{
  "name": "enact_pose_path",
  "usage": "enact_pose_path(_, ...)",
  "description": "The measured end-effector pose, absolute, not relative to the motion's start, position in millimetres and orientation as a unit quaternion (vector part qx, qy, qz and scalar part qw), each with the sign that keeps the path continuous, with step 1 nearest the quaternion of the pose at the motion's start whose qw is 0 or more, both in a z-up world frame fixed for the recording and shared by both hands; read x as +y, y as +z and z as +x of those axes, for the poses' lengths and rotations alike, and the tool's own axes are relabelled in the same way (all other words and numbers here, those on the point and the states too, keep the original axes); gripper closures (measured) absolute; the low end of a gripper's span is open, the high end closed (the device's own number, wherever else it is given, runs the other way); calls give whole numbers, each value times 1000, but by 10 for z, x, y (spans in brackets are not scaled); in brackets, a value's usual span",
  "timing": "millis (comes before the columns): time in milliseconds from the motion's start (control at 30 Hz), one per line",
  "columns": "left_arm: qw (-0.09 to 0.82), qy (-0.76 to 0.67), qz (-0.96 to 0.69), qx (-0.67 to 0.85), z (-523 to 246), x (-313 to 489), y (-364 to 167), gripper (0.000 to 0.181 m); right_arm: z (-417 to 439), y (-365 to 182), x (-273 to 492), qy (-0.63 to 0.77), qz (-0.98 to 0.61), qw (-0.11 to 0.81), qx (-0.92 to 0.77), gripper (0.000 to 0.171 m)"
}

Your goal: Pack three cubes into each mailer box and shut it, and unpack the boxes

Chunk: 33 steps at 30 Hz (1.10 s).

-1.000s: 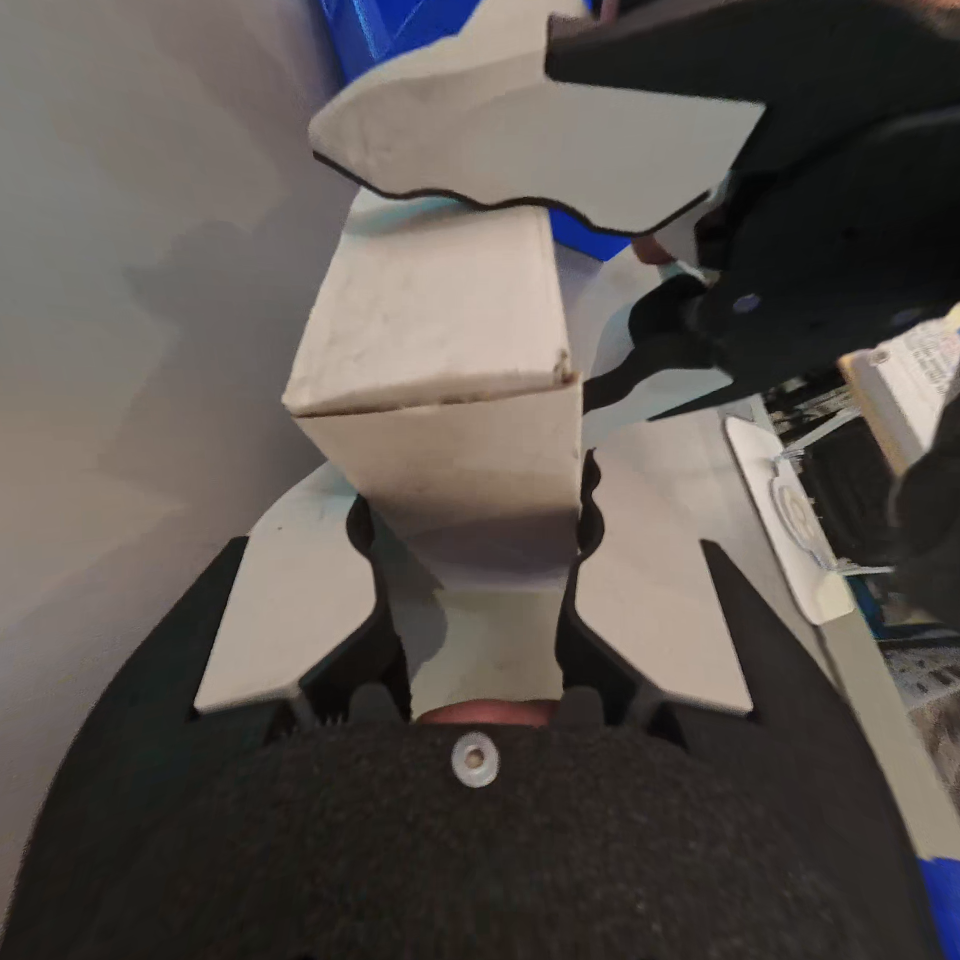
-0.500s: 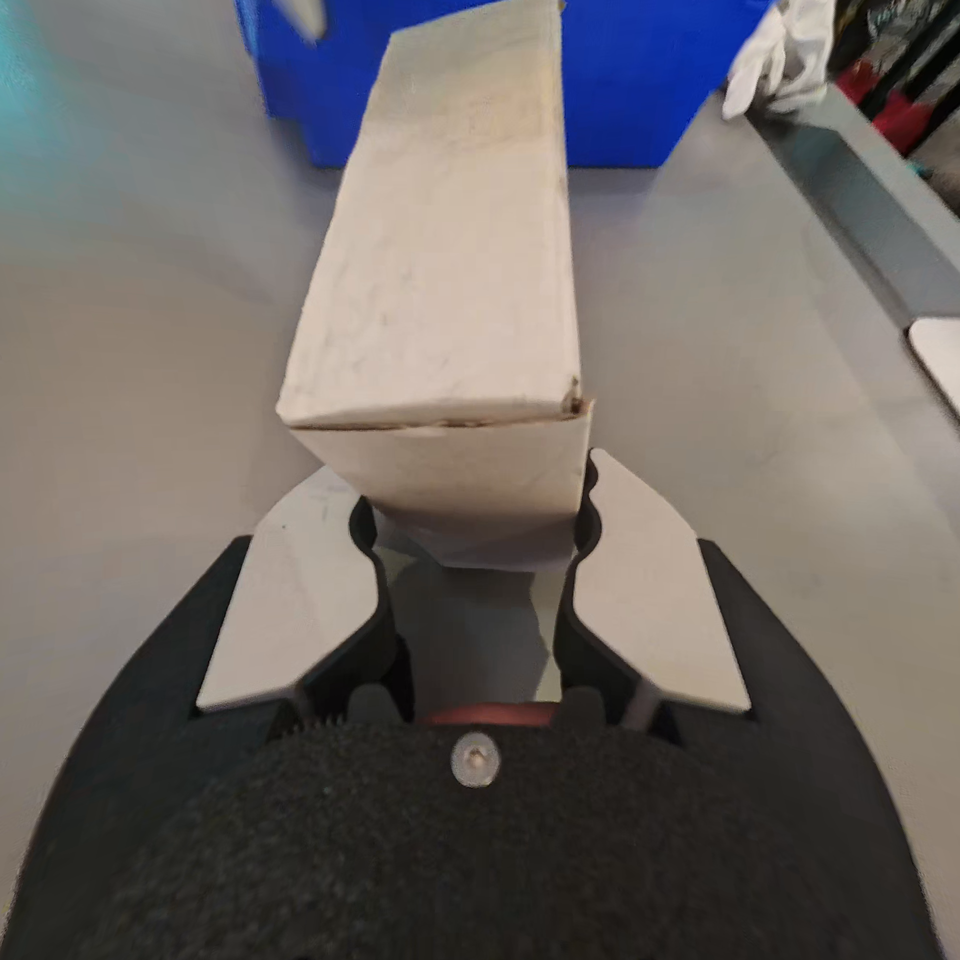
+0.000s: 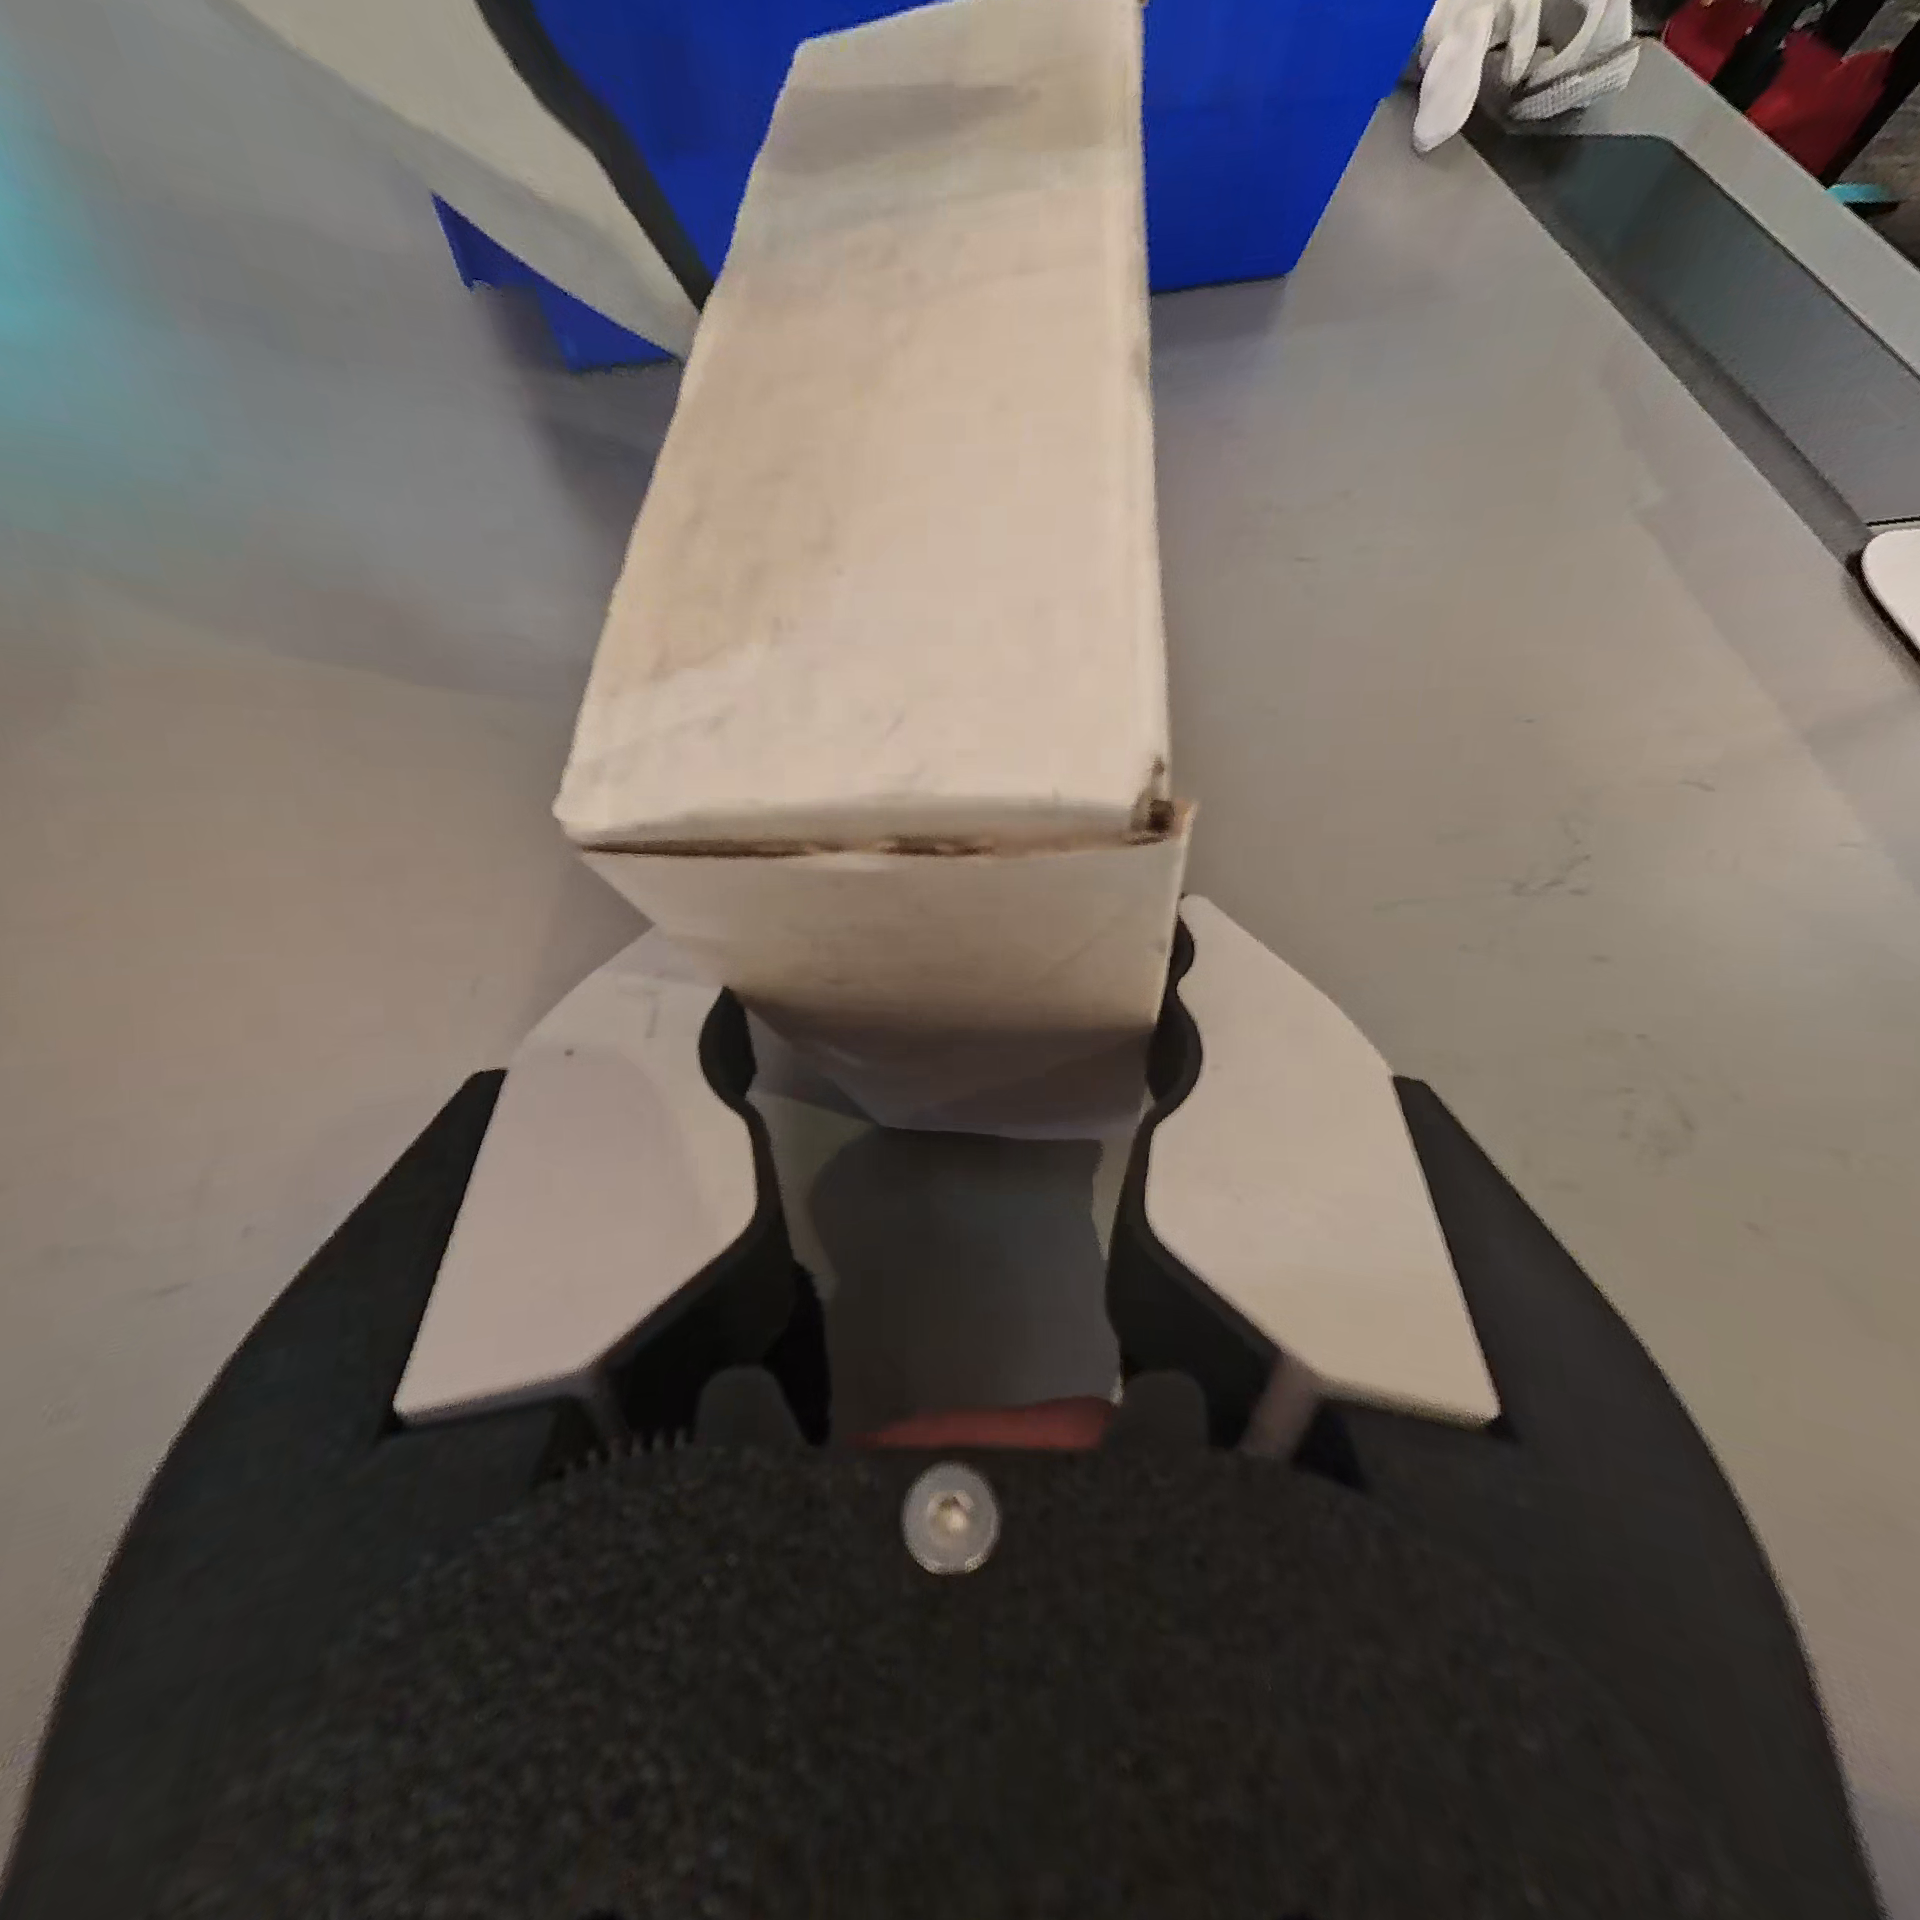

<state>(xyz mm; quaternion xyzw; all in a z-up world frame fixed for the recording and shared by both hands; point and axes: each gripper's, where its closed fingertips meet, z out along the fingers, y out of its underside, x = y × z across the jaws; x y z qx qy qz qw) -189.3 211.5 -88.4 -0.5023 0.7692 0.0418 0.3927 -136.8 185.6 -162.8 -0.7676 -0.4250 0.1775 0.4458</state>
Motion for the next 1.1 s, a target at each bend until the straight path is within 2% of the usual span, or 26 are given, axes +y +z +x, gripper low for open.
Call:
enact_pose_path(167,392,91,-468,787,-1837,2130,-812,108,-1347,-1633,1832,166,-768,448,-427,98)
enact_pose_path(600,400,143,-414,805,-1821,2043,-752,113,-1330,-1638,1809,161,-767,448,-431,98)
enact_pose_path(833,403,154,-404,806,-1799,2110,-659,102,-1348,-1655,1793,160,-767,443,-436,100)
enact_pose_path(967,411,194,-376,808,-1822,2153,-690,110,-1373,-1628,1781,153,-760,454,-440,106)
enact_pose_path(1000,405,193,-374,812,-1840,2137,-732,121,-1370,-1617,1791,148,-759,458,-438,106)
enact_pose_path(1100,414,185,-369,811,-1837,2122,-775,133,-1349,-1626,1797,148,-759,457,-439,105)
